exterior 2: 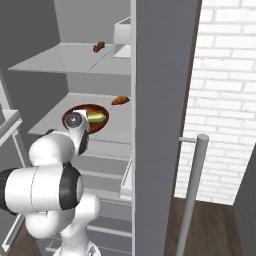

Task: Pick the chicken drumstick and corn from their plates and place them in the bowl. Then put the bowl in the fridge.

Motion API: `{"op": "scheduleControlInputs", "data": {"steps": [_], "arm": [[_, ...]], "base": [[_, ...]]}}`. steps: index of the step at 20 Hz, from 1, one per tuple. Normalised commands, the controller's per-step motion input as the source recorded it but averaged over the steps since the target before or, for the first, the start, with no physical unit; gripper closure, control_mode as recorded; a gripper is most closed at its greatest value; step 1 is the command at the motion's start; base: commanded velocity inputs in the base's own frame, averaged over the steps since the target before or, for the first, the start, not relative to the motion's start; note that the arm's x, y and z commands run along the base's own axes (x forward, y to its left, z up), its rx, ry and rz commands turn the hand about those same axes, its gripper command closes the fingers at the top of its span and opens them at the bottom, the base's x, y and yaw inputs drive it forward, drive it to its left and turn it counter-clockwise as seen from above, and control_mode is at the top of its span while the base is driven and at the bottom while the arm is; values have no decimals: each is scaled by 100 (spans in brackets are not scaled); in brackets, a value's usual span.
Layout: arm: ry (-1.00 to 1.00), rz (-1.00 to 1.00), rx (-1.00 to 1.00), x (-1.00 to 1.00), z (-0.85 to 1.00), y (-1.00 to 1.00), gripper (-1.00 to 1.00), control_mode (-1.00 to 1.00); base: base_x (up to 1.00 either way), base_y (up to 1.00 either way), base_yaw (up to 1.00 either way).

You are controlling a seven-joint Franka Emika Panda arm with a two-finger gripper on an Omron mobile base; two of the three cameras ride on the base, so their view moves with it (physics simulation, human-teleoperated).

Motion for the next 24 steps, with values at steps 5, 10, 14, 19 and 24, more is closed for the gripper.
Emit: {"op": "scheduleControlInputs", "data": {"steps": [5, 10, 14, 19, 24], "arm": [[0, 0, 0, 35, -17, 0, 100, -100], [1, 0, 0, 8, 0, 0, 100, -100], [0, 0, 0, 0, 0, 0, -100, -100], [0, 0, -1, 0, 11, 0, -100, -100], [-1, 0, -8, 0, 31, 0, -100, -100]], "base": [[0, 0, 0], [0, 0, 0], [0, 0, 0], [0, 0, 0], [0, 0, 0]]}}
